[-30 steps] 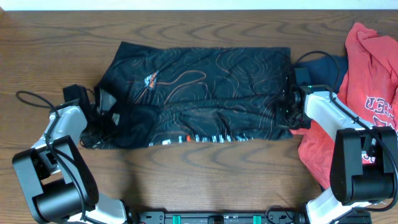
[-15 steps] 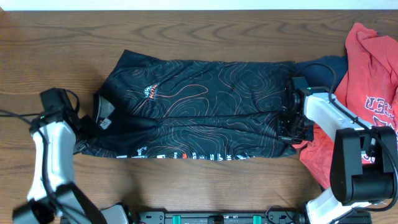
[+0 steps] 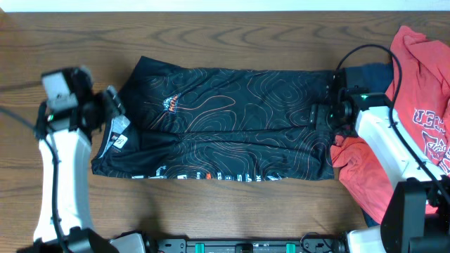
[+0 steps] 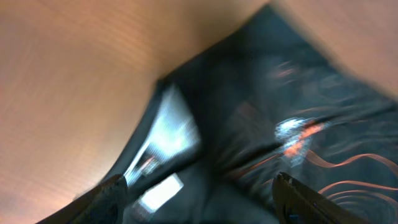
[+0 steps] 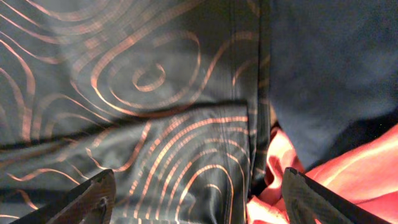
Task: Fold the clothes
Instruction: 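Move both grippers to the shirt's top corners and grasp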
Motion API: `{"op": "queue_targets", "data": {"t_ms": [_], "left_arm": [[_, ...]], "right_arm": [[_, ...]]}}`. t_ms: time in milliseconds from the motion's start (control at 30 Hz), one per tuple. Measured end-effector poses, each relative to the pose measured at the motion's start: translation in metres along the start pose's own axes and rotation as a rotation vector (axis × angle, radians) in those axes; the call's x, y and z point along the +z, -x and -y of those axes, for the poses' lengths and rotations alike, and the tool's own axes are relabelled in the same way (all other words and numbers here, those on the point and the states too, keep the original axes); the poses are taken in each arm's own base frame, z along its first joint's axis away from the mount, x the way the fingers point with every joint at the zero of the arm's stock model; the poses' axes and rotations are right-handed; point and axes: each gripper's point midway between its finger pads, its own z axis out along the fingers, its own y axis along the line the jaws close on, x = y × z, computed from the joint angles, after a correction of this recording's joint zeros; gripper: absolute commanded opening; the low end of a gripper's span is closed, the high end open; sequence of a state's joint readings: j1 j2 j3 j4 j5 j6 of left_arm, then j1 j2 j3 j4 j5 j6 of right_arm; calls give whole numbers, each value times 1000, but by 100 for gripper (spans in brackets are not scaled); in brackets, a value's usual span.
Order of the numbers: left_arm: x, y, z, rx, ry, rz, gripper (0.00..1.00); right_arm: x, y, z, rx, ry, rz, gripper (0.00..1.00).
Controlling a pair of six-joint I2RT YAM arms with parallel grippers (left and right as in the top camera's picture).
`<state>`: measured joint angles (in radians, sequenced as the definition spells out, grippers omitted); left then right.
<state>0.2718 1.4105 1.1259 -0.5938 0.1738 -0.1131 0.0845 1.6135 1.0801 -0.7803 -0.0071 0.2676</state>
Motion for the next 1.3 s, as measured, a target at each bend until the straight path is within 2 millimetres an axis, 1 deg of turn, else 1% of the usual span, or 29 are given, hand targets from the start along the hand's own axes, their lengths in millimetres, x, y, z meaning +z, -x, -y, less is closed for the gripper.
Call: {"op": "queue_targets", "data": {"t_ms": [67,133,200,233,333,367,433,533,633,767,900,967,1000,1067,1167,1300], "left_arm": [[7,15,23,74,-37,2,77],[19,31,40,126,-64,5,78],[40,45,55,167,-84,-7,79],[49,50,59,179,-90,-11,79],[87,65,68,210,-99,-18,79],[103,70,69,227,-99,-19,79],[125,73,71,254,-102,-19,79],[161,73,73,294,-107,-12,79],[188,70,72,313,-111,4,79],[214,64,70,320,-112,8,79],[229,56,67,324,-111,-4,79],[235,50,66,323,-110,-19,63],[237,49,66,328,-107,-22,52],[238,48,68,333,-110,-24,7],[238,43,73,345,-117,-36,6],[238,40,75,332,-118,-51,6]], "right_arm": [[-3,4,-1,0,6,14,84],[-3,1,-1,0,3,5,84],[-3,-2,0,0,0,-8,84],[-3,-2,0,0,0,-9,83],[-3,-3,0,0,-1,-14,84],[-3,-3,0,1,-1,-15,83],[-3,-4,0,1,-1,-18,84],[-3,-5,-1,1,7,-22,83],[-3,-5,-3,1,16,-25,83],[-3,-6,-5,1,32,-29,82],[-3,-7,-9,3,52,-33,79],[-3,-7,-10,3,60,-33,77],[-3,-6,-11,3,65,-33,76],[-3,-5,-13,3,75,-28,74],[-3,-3,-16,3,89,-20,75],[-5,-6,-18,3,101,-37,75]]}}
